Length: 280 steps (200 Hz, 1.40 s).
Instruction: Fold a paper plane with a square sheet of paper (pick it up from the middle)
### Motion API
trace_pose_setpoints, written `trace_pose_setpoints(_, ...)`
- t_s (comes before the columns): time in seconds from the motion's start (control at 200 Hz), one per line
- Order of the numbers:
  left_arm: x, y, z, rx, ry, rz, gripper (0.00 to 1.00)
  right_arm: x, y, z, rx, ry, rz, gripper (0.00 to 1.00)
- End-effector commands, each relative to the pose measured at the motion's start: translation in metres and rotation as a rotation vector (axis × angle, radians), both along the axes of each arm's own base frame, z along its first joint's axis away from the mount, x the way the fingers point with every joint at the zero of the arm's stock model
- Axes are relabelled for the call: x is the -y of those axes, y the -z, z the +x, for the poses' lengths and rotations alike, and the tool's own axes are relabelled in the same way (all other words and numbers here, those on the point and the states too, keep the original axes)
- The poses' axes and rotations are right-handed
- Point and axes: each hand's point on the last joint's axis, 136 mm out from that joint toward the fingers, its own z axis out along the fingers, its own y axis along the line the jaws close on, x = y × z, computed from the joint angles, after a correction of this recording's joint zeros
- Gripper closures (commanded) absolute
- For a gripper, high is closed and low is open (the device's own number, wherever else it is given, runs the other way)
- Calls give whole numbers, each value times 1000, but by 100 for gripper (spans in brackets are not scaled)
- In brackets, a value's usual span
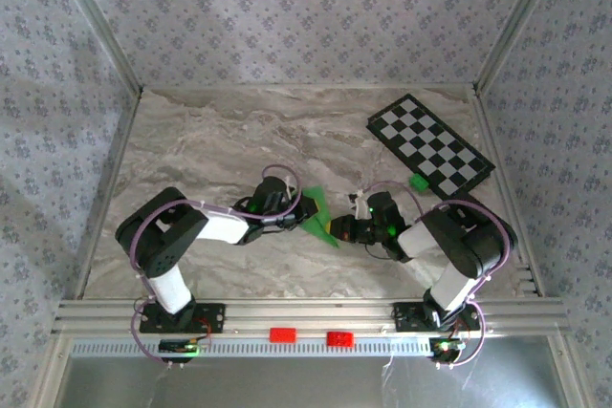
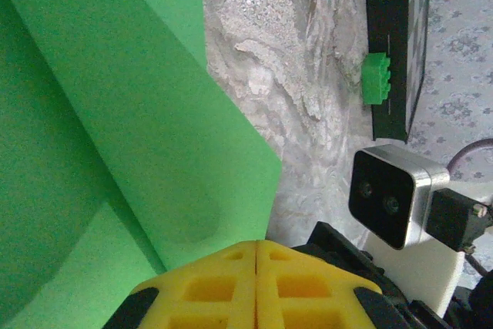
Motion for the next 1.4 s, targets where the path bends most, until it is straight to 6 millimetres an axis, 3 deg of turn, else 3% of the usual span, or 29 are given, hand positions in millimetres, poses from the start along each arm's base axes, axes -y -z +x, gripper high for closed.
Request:
trace_pose_setpoints(0.0,9,-10,1,15,14,-65,94,20,42,-20,-154,33,-112,100)
trace_pose_setpoints(0.465,8,10,10,-5,-19,-26,95,19,42,-21,-161,28,-106,100)
trace_pose_setpoints(0.945,12,7,16,10,-19,-13,95,19,44,-23,-196,22,-110,100)
trace_pose_setpoints(1.394,10,22,16,-9,-20,27,95,22,46,-23,-213,39,-121,100)
